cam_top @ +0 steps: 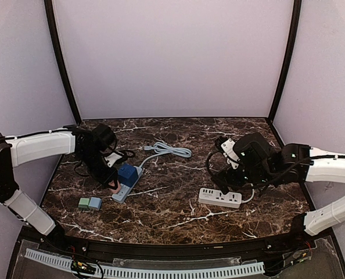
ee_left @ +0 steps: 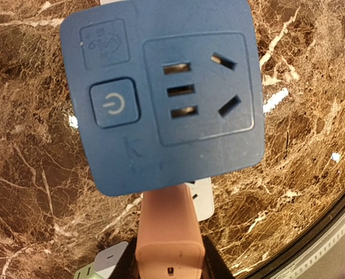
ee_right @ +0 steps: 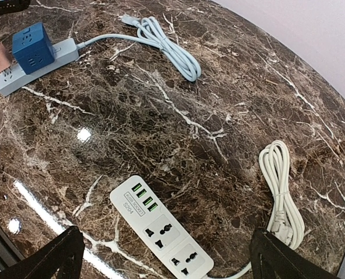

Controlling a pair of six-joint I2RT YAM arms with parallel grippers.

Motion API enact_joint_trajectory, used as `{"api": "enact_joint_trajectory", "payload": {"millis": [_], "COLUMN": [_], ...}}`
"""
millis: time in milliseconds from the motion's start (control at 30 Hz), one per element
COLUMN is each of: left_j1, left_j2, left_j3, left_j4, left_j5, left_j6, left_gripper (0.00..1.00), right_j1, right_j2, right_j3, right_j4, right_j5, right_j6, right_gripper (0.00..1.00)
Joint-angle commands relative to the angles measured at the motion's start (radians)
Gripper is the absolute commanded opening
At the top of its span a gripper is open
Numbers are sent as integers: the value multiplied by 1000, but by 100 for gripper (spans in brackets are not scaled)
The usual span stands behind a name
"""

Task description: Insert the plug

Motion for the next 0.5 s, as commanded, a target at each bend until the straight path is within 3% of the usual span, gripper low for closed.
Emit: {"api": "enact_joint_trajectory", "payload": {"millis": [0,467], "left_j1": [6,6], "left_j2": [11,38], "left_j3": [-18,-6], "left_j4": [4,-12], "left_j5": [-3,-8], "left_j6": [-8,-60], "left_gripper": [1,1], "right_j1": [-6,-6], "right_j2": [-22,-27], "right_j3": [-22,-43], "right_j4": [3,5], "right_j5": [14,13], "right_j6": [-4,-4], "right_gripper": [99,99]}}
